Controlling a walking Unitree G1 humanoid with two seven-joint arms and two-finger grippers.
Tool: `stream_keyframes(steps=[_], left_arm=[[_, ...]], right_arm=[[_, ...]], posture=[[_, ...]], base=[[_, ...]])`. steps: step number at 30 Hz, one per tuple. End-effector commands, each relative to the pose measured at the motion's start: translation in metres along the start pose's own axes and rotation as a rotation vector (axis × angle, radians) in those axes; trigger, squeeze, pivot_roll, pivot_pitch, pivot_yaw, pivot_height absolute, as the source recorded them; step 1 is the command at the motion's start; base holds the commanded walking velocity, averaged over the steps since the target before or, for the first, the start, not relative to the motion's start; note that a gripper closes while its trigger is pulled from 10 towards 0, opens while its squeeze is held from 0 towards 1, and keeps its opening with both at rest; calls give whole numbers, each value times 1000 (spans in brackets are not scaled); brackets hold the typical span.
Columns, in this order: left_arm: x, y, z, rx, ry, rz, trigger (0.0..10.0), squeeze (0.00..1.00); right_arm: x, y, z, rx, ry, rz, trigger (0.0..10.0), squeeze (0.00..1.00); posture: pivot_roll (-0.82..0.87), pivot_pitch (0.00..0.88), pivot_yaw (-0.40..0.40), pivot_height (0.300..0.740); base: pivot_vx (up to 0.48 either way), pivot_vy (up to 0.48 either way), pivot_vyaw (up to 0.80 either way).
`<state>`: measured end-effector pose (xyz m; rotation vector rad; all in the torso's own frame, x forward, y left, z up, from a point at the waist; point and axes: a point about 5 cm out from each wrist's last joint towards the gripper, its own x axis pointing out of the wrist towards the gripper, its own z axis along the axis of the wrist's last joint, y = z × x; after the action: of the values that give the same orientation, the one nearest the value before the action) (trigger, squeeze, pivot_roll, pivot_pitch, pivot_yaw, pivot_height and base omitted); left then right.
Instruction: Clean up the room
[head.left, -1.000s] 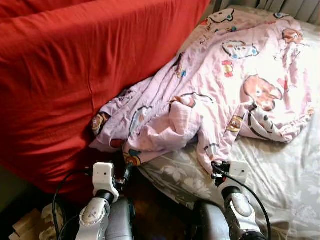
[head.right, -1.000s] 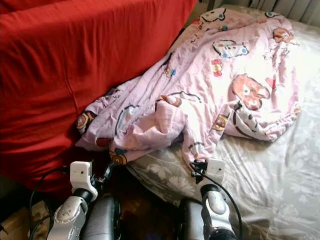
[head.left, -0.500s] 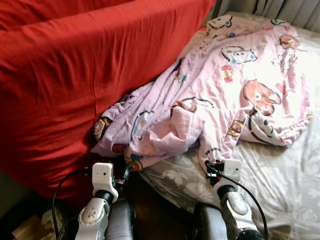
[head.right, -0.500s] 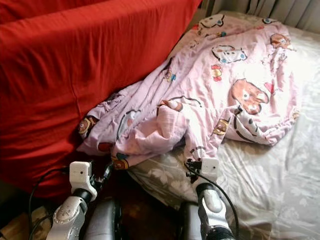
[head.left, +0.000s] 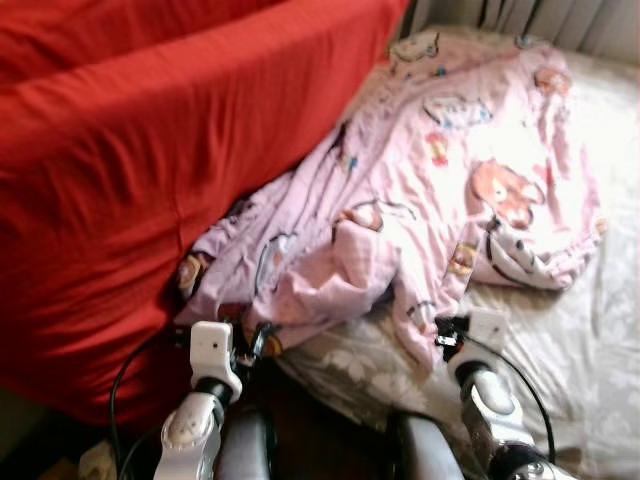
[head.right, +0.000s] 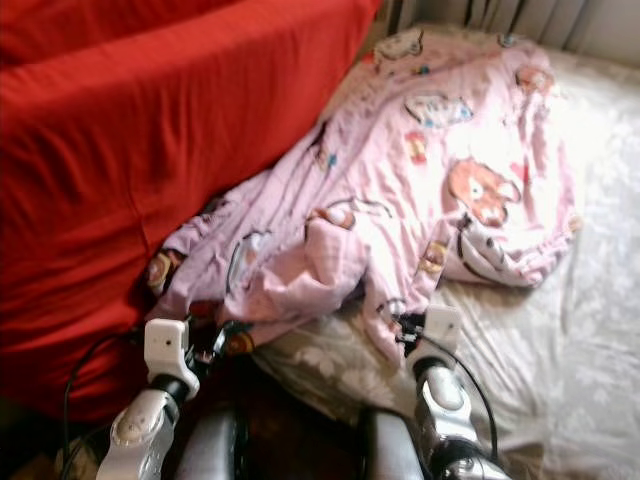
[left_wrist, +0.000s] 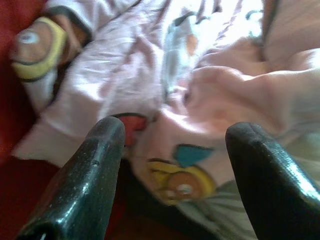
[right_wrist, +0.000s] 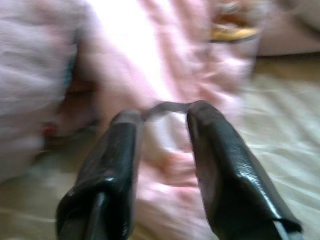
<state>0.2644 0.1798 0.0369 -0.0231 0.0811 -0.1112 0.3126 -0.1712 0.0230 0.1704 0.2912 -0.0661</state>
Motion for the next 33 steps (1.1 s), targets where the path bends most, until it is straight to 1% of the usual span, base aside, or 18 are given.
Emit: stream_keyframes(steps=[1,2,3,4,5,9,16,19,23,25,30,33], left_arm=[[-4,-4,-3,-18,14,-13,10000,0],[-5,-3,-2,-14,13,-16,10000,0],[-6,-3,-2,-14,12,-16,10000,0],[-6,-3,-1,-13,11,-17,10000,0],[-6,-3,0,-12,8,-19,10000,0],[-8,-3,5,-5,-2,-25,10000,0],[-10,-2,14,3,-13,-33,10000,0],[-13,-1,16,6,-10,-34,10000,0],[-21,2,14,13,3,-30,10000,0],[-25,2,13,12,14,-28,10000,0],[-28,0,13,8,27,-28,10000,0],[-28,-1,13,5,29,-28,10000,0]], right_arm=[[-6,-14,-16,-10,91,-49,10000,0],[-4,-16,-14,-23,116,-51,10000,290],[-4,-16,-14,-22,120,-49,10000,290],[-3,-15,-13,-27,124,-44,10000,875],[-2,-15,-12,-37,129,-43,10000,1000],[1,-16,-9,-63,149,-53,10000,1000],[4,-19,-1,-49,139,-59,10000,1000],[5,-21,3,-52,112,-70,10000,1000],[7,-23,14,-4,38,-66,10000,1000],[8,-23,17,10,18,-63,10000,1000],[7,-22,14,-10,50,-36,10000,1000],[8,-21,14,-14,49,-26,10000,1000]], posture=[[110,251,29,596],[116,256,31,596],[116,256,31,596],[123,262,33,596],[130,268,35,596],[150,290,42,596],[182,333,60,596],[187,343,64,596],[196,354,71,596],[196,355,72,596],[199,356,73,596],[200,358,73,596]], base=[[0,0,0],[0,0,0],[0,0,0],[0,0,0],[0,0,0],[0,0,0],[0,0,0],[0,0,0],[0,0,0],[0,0,0],[0,0,0],[0,0,0]])
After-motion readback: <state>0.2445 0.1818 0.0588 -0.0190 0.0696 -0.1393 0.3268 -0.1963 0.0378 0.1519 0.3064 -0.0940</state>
